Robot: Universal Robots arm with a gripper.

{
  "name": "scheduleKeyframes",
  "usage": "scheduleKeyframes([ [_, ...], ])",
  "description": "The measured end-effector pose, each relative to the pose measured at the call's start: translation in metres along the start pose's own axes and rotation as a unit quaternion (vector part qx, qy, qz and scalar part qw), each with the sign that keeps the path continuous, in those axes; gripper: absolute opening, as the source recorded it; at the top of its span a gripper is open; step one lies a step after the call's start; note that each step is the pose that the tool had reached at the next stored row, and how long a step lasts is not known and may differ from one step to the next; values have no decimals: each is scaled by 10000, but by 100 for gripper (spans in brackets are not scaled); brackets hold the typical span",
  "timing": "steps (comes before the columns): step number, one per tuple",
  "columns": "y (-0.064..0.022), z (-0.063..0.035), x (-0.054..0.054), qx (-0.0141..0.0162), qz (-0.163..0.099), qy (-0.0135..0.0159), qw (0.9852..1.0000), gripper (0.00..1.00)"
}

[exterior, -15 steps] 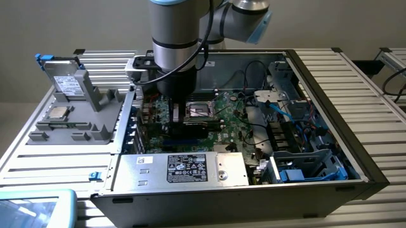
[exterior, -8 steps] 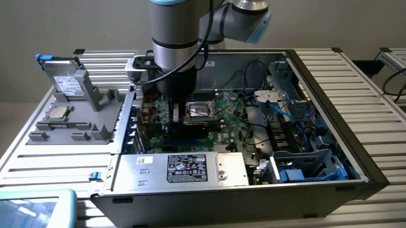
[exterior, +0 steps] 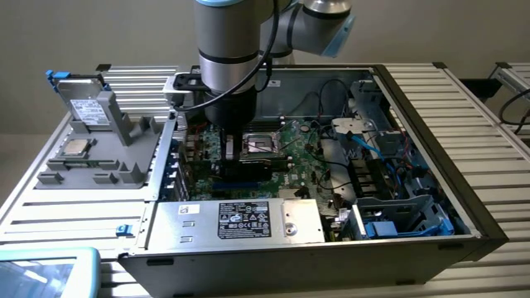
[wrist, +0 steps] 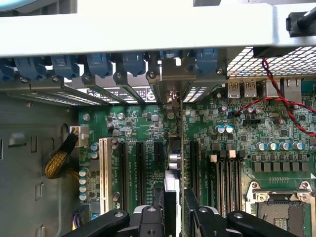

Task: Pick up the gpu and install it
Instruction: 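Insert the gpu into the slot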

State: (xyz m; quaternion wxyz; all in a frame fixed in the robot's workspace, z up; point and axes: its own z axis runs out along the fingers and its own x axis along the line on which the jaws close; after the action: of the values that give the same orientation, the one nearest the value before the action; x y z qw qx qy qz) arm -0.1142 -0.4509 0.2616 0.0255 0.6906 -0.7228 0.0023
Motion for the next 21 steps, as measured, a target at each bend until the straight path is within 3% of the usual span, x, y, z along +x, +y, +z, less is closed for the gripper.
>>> scheduleKeyframes([
  [21, -30, -2, -15, 5, -115, 4, 9999, 27],
])
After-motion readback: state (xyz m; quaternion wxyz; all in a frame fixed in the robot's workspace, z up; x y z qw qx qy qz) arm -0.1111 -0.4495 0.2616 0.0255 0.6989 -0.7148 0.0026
